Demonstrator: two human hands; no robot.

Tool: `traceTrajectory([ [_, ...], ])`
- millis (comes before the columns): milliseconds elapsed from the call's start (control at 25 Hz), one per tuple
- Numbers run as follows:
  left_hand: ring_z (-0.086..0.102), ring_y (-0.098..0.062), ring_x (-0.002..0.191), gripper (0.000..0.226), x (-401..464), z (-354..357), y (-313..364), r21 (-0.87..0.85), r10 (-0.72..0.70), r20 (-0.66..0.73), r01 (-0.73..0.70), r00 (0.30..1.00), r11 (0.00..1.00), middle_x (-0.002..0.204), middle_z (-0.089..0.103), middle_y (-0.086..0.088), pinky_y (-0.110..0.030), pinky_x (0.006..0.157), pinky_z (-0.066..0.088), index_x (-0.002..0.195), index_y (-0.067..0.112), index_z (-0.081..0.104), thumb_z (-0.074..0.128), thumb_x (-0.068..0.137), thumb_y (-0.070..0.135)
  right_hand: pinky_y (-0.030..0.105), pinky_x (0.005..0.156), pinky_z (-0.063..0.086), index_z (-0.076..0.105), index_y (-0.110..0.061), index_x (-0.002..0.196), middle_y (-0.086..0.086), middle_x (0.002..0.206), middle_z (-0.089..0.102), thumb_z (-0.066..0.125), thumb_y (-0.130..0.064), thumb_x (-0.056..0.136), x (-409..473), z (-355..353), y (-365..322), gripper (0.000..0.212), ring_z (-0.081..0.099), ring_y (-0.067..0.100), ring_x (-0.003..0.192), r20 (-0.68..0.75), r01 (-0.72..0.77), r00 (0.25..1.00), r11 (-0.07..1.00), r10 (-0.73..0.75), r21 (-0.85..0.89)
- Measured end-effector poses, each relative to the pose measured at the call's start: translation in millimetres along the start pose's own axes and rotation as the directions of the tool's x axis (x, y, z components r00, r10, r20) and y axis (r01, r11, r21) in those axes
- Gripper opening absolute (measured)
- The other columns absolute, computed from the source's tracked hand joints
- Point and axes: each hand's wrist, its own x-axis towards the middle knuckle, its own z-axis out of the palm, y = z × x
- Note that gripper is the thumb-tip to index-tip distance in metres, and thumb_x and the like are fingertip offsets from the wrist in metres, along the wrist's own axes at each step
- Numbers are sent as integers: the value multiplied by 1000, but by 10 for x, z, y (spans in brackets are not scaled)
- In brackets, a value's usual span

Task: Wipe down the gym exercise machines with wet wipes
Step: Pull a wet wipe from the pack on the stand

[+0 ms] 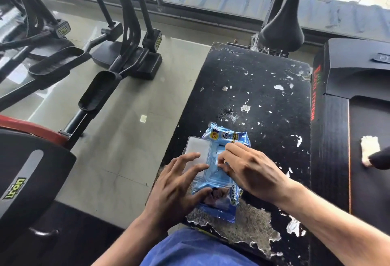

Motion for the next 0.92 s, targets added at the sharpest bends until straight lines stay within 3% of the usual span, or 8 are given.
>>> traceTrajectory([
  [200, 57, -19, 129, 48, -5, 11, -6, -3, 2, -3, -2, 1000, 1000, 149, 49, 8, -38, 104, 51, 130, 33, 64, 69, 90, 58, 33, 83, 52, 58, -19, 98, -7, 103, 58, 52, -33, 103, -74, -7, 50, 16, 59, 15, 95, 35, -96, 995, 976, 91, 196],
  [400, 57, -21, 130, 46, 2, 11, -8, -10, 5, 10, -4, 1000, 1000, 149, 48, 8, -42, 104, 52, 130, 34, 62, 66, 91, 58, 27, 76, 54, 61, -19, 100, -11, 91, 67, 62, -28, 101, -100, -146, 27, 9, 66, 10, 81, -37, -225, 960, 848, 276, 480],
  [640, 58, -21, 128, 46, 4, 3, -3, -25, 14, 2, -14, 1000, 1000, 149, 47, 8, -40, 104, 52, 130, 35, 61, 65, 91, 58, 24, 82, 54, 69, -19, 98, -13, 92, 72, 75, -15, 92, -25, -271, -37, 9, 69, 8, 84, -81, -219, 944, 789, 321, 574],
  [760, 58, -21, 128, 47, -1, 3, -7, -22, 17, -5, -17, 1000, 1000, 148, 48, 8, -39, 103, 52, 130, 34, 62, 65, 91, 59, 32, 84, 57, 71, -20, 101, -7, 94, 72, 73, -12, 93, 12, -350, -71, 12, 69, 13, 85, -97, -219, 928, 738, 359, 639],
  [920, 58, -20, 127, 46, -1, 14, 17, -18, 21, -20, -21, 1000, 1000, 147, 49, 7, -39, 102, 52, 128, 33, 63, 66, 89, 56, 32, 84, 55, 75, -14, 99, -6, 96, 70, 73, -8, 93, 36, -429, -163, 10, 69, 18, 91, -214, -106, 935, 800, 282, 590],
])
